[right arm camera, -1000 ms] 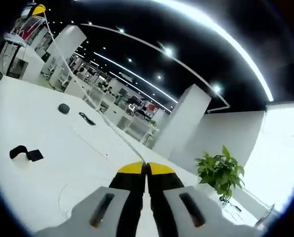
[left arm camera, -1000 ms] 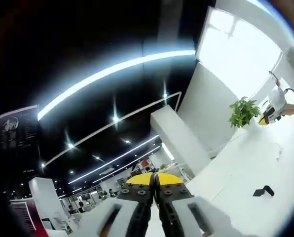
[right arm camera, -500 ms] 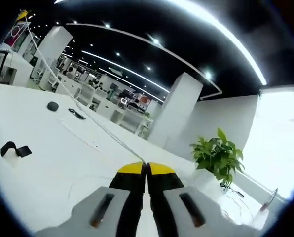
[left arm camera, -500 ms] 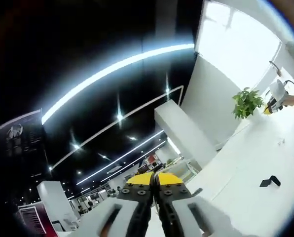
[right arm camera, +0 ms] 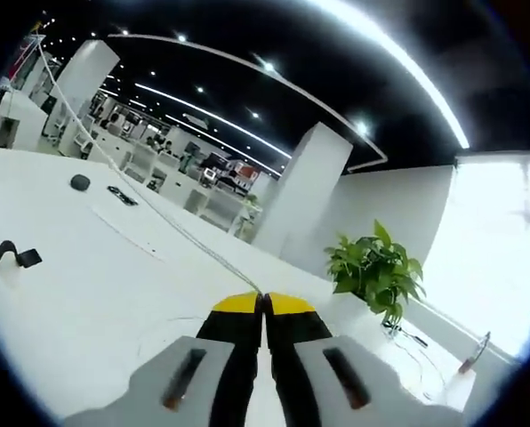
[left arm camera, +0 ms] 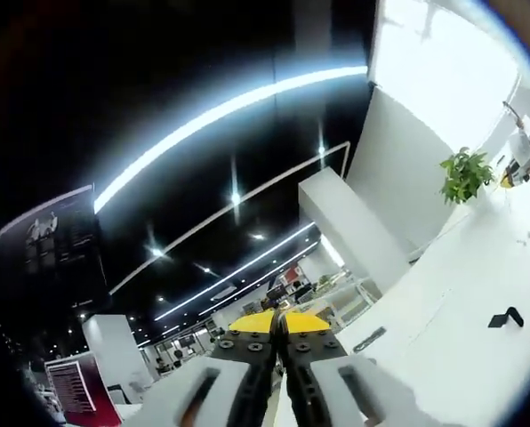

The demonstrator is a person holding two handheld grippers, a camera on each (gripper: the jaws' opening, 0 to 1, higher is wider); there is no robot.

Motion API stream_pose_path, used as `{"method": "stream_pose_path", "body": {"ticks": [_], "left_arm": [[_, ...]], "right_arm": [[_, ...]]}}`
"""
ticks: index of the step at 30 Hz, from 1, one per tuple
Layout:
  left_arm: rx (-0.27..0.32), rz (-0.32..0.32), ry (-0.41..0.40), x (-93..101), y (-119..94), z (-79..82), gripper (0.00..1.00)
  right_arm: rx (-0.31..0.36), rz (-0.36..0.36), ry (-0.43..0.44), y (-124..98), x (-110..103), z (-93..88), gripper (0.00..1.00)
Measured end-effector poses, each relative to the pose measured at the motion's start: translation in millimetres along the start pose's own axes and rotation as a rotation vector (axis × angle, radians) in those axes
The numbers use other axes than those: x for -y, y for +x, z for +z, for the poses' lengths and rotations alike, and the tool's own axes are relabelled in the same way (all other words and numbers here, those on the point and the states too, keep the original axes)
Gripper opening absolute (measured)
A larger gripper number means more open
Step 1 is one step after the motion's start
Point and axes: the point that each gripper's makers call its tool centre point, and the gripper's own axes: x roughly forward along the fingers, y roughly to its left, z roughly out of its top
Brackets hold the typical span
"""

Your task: Peel open the Velcro strap on the desktop, arrange the wired earphones neatly onto it, and close the Velcro strap to secure them.

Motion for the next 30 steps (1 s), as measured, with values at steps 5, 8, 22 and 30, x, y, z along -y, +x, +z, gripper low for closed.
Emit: {"method": "stream_pose_path", "body": {"ticks": [5,8,22,30], "left_arm": [[-0.014,0.02,-0.01,-8.8,-1,-5.3,0.05],[-0.017,0.036,-0.008,-13.9,-3,-5.9,0.05],[-0.059,0.076,-0.04,-40.3,-5,-23.5,0.05],[-0.094,0.127,-0.066,-63.0,-9,-40.8,0.05]], "right_arm": [[0.0,-0.033,-0.025,-4,10,0.1,0.04],[0.003,-0.057,-0.043,-6,16,1.2,0.04],[0.011,-0.117,-0.071,-31,46,4.1,0.04],[0.076,-0.069,-0.028,-77,55,40.1,0.04]]}}
